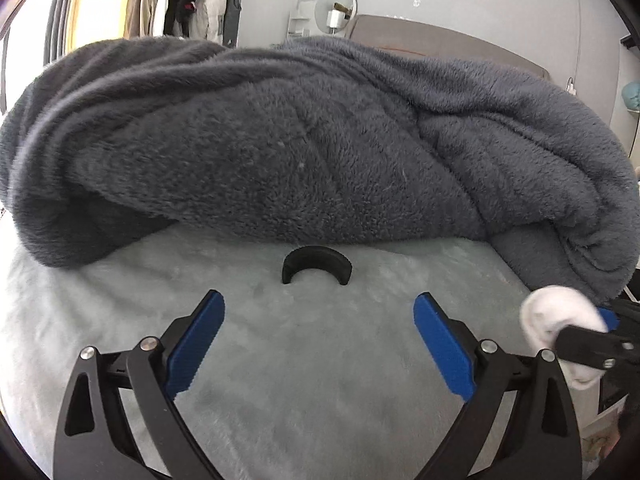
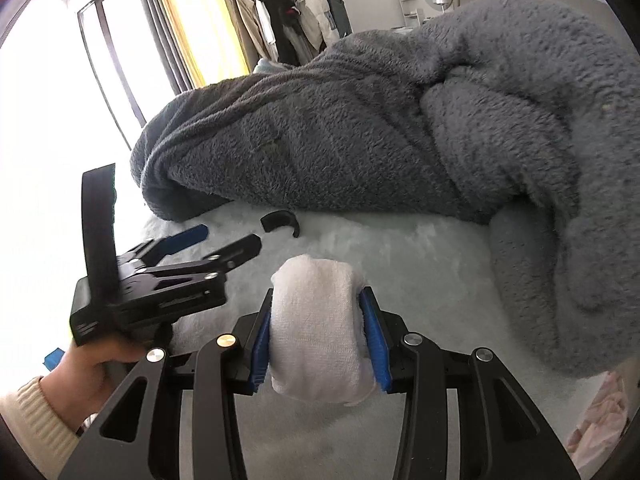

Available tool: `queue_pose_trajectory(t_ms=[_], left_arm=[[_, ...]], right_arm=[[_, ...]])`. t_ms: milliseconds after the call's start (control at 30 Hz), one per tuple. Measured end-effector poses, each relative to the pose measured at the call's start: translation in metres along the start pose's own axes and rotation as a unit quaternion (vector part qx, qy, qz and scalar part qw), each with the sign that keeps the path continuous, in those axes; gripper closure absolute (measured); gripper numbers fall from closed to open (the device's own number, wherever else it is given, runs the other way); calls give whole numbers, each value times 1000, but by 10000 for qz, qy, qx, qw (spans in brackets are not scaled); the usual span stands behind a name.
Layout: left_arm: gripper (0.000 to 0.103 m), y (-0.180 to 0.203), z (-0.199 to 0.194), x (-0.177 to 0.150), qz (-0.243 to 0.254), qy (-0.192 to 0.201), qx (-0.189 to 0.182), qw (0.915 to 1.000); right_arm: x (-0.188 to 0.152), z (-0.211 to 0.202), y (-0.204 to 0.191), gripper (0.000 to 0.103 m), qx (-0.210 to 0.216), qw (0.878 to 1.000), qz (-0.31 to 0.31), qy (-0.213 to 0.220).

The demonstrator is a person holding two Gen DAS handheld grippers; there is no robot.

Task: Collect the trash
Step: 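Carry the white ball in the right tool off the bed over the bin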

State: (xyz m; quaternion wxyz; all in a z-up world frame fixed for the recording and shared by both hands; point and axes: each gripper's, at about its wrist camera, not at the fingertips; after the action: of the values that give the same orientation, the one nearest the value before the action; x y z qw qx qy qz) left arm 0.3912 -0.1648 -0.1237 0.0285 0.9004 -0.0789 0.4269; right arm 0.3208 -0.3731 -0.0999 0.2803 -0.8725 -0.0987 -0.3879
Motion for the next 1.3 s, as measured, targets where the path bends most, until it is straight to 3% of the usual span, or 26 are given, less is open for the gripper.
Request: queue_pose_trajectory(t_ms=[167,400,633,1000,1300], left_arm=[[18,5,21,9,72,-206,110,9997],[19,15,46,22,316,-371,287,9984],[39,28,64,24,634,-572,301,9959],[51,36,79,22,721,-845,309,9933],[54,25,44,24,938,-447,132,9945]], right_arm=[[-1,-6,8,61,94,9999,102,53],[-4,-12,19,61,101,9999,122,52],[-7,-16,25,61,94,9998,160,73],[-14,-19,35,61,6,9996,264,66],[-12,-17,36,61,124,9981,569,182]])
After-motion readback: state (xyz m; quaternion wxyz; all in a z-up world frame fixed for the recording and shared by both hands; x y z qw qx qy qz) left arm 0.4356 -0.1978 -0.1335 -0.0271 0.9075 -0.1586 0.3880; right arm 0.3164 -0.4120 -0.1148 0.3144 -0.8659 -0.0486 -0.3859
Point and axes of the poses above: each gripper's, at about its wrist camera, not at the fingertips, and z roughly the way its jaws point, y to its right, x to its top, and after that the axes turned 14 degrees about x, right-handed
